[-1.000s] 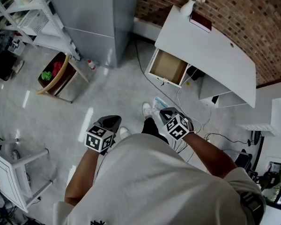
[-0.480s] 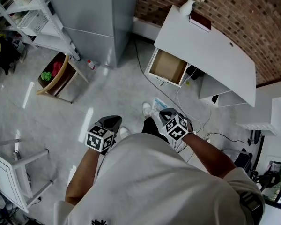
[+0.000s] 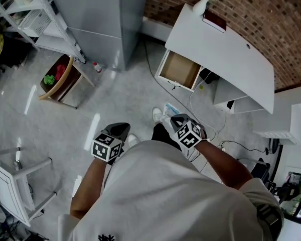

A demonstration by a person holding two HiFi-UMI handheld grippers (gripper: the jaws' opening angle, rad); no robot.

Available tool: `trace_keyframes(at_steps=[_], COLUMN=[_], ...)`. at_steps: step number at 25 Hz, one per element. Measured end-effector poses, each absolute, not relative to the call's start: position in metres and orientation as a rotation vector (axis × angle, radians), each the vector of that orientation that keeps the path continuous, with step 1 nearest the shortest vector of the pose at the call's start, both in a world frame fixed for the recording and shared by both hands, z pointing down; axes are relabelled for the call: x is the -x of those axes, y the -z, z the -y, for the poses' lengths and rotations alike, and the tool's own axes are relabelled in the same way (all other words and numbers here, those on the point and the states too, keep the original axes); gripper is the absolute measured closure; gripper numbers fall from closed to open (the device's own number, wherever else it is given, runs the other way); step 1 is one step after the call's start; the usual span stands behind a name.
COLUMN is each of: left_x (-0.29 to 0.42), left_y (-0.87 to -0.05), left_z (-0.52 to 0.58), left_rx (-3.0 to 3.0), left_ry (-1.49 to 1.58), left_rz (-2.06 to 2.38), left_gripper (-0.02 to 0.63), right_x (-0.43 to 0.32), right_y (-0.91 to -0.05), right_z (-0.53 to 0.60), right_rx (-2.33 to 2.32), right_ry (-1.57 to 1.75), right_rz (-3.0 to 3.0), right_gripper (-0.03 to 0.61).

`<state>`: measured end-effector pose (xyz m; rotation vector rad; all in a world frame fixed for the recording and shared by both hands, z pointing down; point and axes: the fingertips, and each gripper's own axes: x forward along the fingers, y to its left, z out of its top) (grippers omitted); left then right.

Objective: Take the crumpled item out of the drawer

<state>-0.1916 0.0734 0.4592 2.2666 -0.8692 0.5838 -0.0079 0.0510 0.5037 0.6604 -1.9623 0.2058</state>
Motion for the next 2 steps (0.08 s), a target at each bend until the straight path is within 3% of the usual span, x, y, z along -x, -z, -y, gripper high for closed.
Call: trace_keyframes(at_steps=[2], left_x=[0.1910], left_y=[-0.4589], left_z=[-0.0723], left_rx=[-2.266], left_ry=[-0.581], left_rz=[0.871], left_gripper=[0.588], right_x=[0.0073], right_y=[-0.5032], right_z=[-0.0490], right_rx=[-0.661], right_ry=[-0.204], right_rz=[1.963], right_gripper=[0.549])
